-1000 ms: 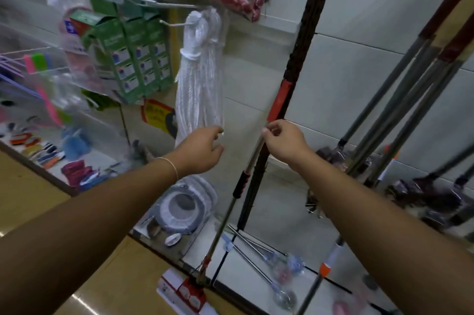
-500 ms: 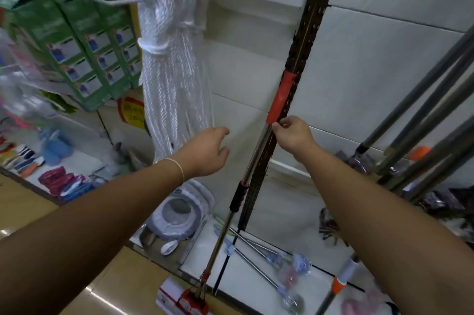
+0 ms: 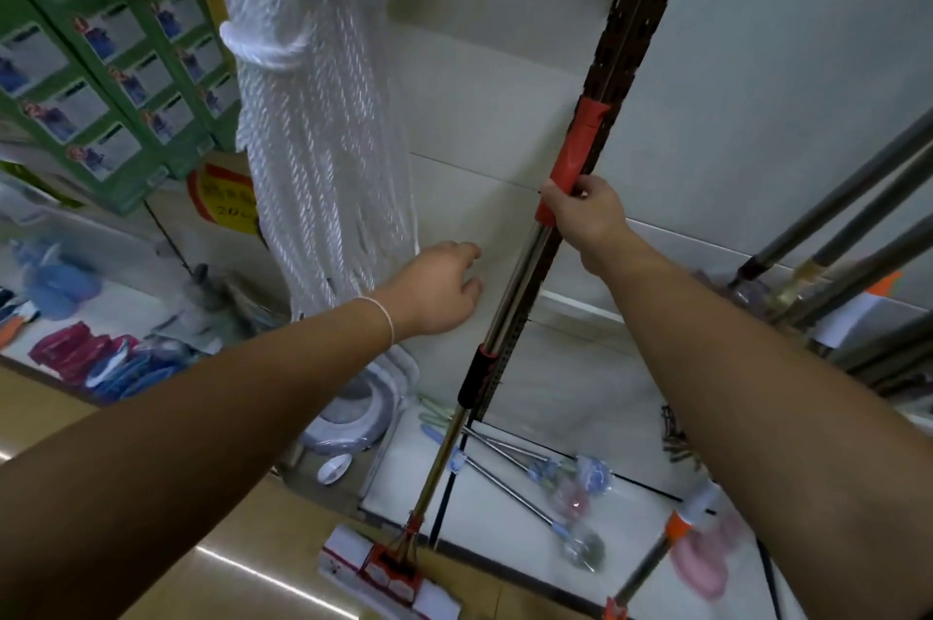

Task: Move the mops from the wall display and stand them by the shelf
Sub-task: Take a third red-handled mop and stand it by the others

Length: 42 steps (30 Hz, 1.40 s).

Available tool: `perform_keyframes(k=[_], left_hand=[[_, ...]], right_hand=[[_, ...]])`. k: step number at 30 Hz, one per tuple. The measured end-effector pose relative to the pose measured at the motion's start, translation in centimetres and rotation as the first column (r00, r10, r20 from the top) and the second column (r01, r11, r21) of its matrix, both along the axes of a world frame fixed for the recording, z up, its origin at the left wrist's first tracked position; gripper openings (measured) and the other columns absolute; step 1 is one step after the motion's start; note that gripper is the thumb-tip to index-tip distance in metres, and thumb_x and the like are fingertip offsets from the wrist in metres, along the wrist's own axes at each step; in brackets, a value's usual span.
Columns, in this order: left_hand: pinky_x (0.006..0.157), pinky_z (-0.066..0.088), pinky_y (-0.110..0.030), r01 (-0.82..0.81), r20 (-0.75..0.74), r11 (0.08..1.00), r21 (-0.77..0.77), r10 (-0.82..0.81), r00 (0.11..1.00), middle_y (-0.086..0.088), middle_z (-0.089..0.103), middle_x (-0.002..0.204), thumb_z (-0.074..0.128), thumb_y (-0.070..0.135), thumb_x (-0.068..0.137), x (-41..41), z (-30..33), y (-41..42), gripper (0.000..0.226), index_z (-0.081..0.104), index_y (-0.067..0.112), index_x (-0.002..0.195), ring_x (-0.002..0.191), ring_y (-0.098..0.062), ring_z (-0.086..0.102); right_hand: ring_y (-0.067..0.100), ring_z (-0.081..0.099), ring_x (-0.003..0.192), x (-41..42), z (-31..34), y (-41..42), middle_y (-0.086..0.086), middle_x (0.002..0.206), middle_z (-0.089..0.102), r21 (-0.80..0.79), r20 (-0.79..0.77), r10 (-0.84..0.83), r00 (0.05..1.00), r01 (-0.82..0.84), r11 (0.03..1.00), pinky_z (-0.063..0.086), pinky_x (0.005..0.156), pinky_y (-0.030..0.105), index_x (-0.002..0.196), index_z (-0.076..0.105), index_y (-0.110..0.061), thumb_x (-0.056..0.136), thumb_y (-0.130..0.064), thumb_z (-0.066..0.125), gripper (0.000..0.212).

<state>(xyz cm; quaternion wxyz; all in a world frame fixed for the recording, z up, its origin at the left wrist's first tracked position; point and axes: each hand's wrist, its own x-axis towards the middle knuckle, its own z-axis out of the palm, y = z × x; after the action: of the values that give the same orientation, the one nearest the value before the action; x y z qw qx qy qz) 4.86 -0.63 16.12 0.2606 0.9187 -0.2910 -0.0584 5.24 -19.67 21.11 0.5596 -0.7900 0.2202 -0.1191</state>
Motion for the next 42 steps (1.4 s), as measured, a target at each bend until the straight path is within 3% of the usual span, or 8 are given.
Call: perform_keyframes(k=[3,7,11,23,31,36,39,42], left_hand=[[0.092,0.043,-0.028,0.021,-0.007,1.0,0.011,-0.021,1.0,-0.016,0.057,0.129,0.05,0.026,0.096,0.4,-0.1,0.3,0.048,0.044,0.005,0.139,0.108,-0.03,0.058],[0.096,0.041,-0.029,0.063,-0.036,0.998,0.018,-0.063,0.997,-0.016,0.056,0.131,0.048,0.028,0.097,0.1,0.2,0.4,0.048,0.045,0.005,0.138,0.112,-0.03,0.057],[0.096,0.041,-0.029,0.067,-0.132,0.997,-0.036,-0.071,0.989,-0.016,0.058,0.131,0.049,0.033,0.097,-1.1,-0.6,0.6,0.049,0.046,0.004,0.137,0.115,-0.029,0.057],[0.085,0.05,-0.028,0.15,-0.429,0.869,-0.472,-0.375,0.822,-0.01,0.069,0.096,0.05,0.03,0.098,-7.4,-3.5,2.5,0.023,0.056,0.008,0.1,0.091,-0.018,0.066],[0.068,0.051,-0.016,0.161,-0.374,0.814,-0.558,-0.421,0.826,-0.004,0.058,0.077,0.048,0.02,0.099,-14.2,-1.7,3.4,0.013,0.05,0.012,0.089,0.07,-0.013,0.059],[0.062,0.048,-0.014,0.226,-0.277,0.79,-0.569,-0.443,0.852,-0.004,0.061,0.073,0.051,0.023,0.097,-19.8,2.4,1.9,0.018,0.052,0.008,0.087,0.066,-0.012,0.061],[0.058,0.048,-0.017,0.279,-0.193,0.732,-0.622,-0.489,0.851,-0.003,0.061,0.067,0.054,0.023,0.096,-22.8,5.5,0.7,0.021,0.051,0.012,0.078,0.059,-0.01,0.061],[0.056,0.05,-0.023,0.327,-0.141,0.662,-0.675,-0.55,0.823,-0.006,0.061,0.065,0.055,0.024,0.096,-26.9,8.7,-1.3,0.024,0.05,0.013,0.075,0.057,-0.016,0.061]], right_hand=[[0.013,0.064,0.08,-0.7,-0.2,1.0,-0.007,0.082,0.06,-0.083,0.061,-0.016,0.998,0.021,0.996,0.056,0.082,0.032,0.108,0.062,-0.011,0.091,-0.031,0.068,0.028],[-0.002,0.06,0.057,-2.8,0.1,2.8,-0.01,0.07,0.061,-0.17,0.094,-0.025,0.995,0.041,0.985,0.05,0.06,0.015,0.103,0.068,-0.011,0.088,-0.032,0.071,0.026],[-0.011,0.059,0.051,-6.0,0.5,5.1,-0.014,0.066,0.063,-0.24,0.114,-0.038,0.993,0.065,0.969,0.05,0.058,0.01,0.096,0.068,-0.016,0.087,-0.033,0.072,0.019],[-0.006,0.065,0.064,-14.6,1.5,11.1,-0.012,0.075,0.068,-0.307,0.198,-0.102,0.975,0.16,0.938,0.055,0.066,0.015,0.099,0.066,-0.018,0.088,-0.03,0.071,0.017],[0.018,0.072,0.078,-21.5,3.5,12.5,0.001,0.083,0.072,-0.262,0.21,-0.09,0.974,0.144,0.954,0.06,0.077,0.043,0.094,0.062,-0.022,0.088,-0.025,0.071,0.011],[0.001,0.069,0.063,-28.3,7.8,10.9,0.0,0.082,0.073,-0.213,0.29,-0.091,0.953,0.156,0.965,0.058,0.063,0.023,0.098,0.067,-0.016,0.089,-0.025,0.071,0.013],[0.009,0.073,0.073,-32.0,11.3,9.7,0.0,0.085,0.075,-0.212,0.343,-0.108,0.933,0.189,0.959,0.061,0.071,0.032,0.101,0.07,-0.015,0.085,-0.031,0.073,0.022],[0.011,0.071,0.064,-36.6,14.7,8.0,0.0,0.077,0.073,-0.194,0.407,-0.139,0.903,0.234,0.953,0.057,0.059,0.029,0.093,0.07,-0.016,0.084,-0.03,0.074,0.017]])
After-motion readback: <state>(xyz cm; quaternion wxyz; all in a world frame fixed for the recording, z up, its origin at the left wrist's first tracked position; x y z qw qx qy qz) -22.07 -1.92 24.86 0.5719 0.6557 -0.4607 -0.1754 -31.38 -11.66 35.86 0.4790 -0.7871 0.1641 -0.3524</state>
